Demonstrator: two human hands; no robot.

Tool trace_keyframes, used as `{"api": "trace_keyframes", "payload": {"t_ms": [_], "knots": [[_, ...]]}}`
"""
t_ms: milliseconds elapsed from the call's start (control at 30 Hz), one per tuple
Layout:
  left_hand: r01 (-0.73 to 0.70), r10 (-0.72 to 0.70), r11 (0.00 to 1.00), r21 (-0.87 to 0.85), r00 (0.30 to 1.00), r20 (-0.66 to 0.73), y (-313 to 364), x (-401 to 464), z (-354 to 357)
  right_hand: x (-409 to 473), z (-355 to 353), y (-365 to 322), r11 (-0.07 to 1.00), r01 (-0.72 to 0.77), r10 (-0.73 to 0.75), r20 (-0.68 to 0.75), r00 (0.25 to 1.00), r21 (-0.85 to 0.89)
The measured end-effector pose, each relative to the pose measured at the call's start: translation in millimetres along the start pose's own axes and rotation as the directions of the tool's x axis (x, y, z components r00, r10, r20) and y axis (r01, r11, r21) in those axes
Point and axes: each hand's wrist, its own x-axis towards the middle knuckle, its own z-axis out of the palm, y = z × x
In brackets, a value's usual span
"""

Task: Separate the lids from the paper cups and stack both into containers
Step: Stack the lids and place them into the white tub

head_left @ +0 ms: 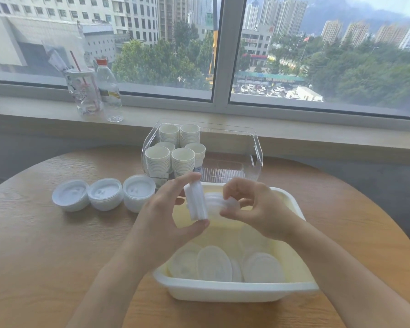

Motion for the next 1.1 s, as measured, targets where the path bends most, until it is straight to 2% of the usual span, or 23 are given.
{"api": "trace_keyframes", "payload": {"t_ms": [133,300,500,600,700,900,1100], "knots": [[0.007,-0.007,1.000,0.003,1.000,0.002,-1,0,0,-1,0,-5,0.989,0.049,-0.041,-0.061,0.997,0.140],[0.008,-0.008,1.000,0.005,1.000,-0.005,-1,0,0,-1,-1,-2,0.979,0.031,-0.013,-0.087,0.996,0.204],[0.019,-0.019,1.000,0.005,1.000,-0.021,0,-1,0,0,-2,-5,0.970,0.037,-0.025,-0.050,0.998,0.242],[0.048,-0.048,0.999,-0.009,0.998,-0.031,3,-2,-1,0,-1,-7,0.962,0.067,-0.042,-0.101,0.994,0.264],[0.065,-0.066,0.998,-0.027,0.997,-0.037,6,-3,-2,-3,2,-8,0.970,0.118,-0.085,-0.156,0.984,0.214],[0.035,-0.037,0.998,-0.045,0.999,-0.034,8,-4,-3,-6,11,-10,0.979,0.187,-0.185,-0.030,0.982,0.086],[-0.011,0.009,0.999,-0.046,0.999,-0.040,8,-5,-3,-4,12,-5,0.975,0.210,-0.214,0.054,0.975,0.073]]}}
